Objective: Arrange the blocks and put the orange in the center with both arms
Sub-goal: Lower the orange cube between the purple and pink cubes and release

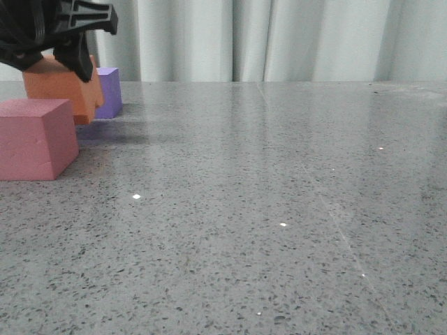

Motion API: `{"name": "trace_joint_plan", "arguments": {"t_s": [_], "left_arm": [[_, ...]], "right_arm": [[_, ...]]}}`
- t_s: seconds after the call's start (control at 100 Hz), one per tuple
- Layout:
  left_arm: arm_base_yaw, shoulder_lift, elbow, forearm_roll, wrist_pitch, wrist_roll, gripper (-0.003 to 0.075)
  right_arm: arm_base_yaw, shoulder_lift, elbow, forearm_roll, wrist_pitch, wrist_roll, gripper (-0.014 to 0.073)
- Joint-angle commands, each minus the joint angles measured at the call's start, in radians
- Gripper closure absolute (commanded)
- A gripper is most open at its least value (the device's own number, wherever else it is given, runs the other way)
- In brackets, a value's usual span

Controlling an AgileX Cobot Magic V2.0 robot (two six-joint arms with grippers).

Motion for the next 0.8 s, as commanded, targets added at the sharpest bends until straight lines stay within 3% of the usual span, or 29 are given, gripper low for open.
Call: {"name": "trace_joint_plan", "arguments": {"t_s": [0.0, 0.36, 0.43, 0.5, 0.61, 0.66, 0.79], "left_arm": [[0.004, -0.017, -0.025, 0.010, -0.041, -0.008, 0.0608], [0.004, 0.001, -0.025, 0.010, -0.052, -0.001, 0.0568], [0.004, 0.001, -0.025, 0.010, -0.053, 0.005, 0.0501], [0.004, 0.001, -0.025, 0.010, -0.057, 0.031, 0.0386], [0.004, 0.001, -0.025, 0.010, -0.065, 0.035, 0.0139], [0.004, 0.001, -0.025, 0.010, -0.065, 0.035, 0.0073], [0.004, 0.001, -0.025, 0.010, -0.067, 0.035, 0.0057]], "right_arm": [[-0.006, -0.007, -0.014, -0.001, -0.085, -0.009, 0.0713], [-0.006, -0.007, -0.014, -0.001, -0.085, -0.009, 0.0713], [-0.006, -0.007, -0.014, -0.001, -0.085, -0.009, 0.0713], [-0.006, -0.007, -0.014, -0.001, -0.085, -0.009, 0.0713], [-0.006, -0.007, -0.014, -0.001, -0.085, -0.009, 0.0713], [-0.006, -0.007, -0.014, -0.001, -0.085, -0.009, 0.0713], [-0.006, -0.007, -0.014, -0.001, -0.085, -0.009, 0.0713]]}}
